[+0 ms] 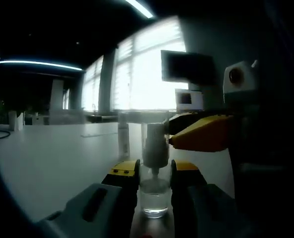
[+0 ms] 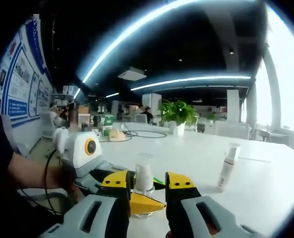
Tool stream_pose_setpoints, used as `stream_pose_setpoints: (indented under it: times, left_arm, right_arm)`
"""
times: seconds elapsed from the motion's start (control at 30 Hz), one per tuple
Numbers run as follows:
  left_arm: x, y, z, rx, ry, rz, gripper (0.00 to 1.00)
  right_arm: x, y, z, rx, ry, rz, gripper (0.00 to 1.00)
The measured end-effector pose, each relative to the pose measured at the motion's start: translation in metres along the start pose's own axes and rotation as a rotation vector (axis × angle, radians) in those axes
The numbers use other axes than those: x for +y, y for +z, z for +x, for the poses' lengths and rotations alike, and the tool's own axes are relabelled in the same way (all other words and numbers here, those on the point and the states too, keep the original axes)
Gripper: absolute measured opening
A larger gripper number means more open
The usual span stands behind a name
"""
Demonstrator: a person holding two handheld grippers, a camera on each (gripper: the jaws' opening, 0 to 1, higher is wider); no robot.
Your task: Clamp pump bottle remove cover press pump head put on cover
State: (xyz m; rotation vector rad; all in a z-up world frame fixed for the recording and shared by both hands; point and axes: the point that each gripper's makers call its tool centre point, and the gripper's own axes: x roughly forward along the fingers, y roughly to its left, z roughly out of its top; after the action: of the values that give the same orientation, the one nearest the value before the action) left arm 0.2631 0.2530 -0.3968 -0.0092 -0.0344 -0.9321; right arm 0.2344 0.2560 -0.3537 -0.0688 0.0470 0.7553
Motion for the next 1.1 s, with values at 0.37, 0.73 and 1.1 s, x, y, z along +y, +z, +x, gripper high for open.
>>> stream_pose_setpoints:
  times: [0.37, 0.73, 1.1]
  left_arm:
    - [0.004, 0.000, 0.000, 0.000, 0.020, -0.001, 0.16]
    - [0.005, 0.000, 0.000, -0.001, 0.030, 0.001, 0.16]
    - [0.006, 0.000, 0.000, -0.001, 0.035, 0.004, 0.16]
  right_arm:
    - [-0.026, 0.004, -0.022, -0.043, -0.055, 0.016, 0.22]
    - [-0.054, 0.003, -0.048, -0.086, -0.134, 0.033, 0.21]
    - [-0.079, -0.003, -0.059, -0.107, -0.204, 0.045, 0.19]
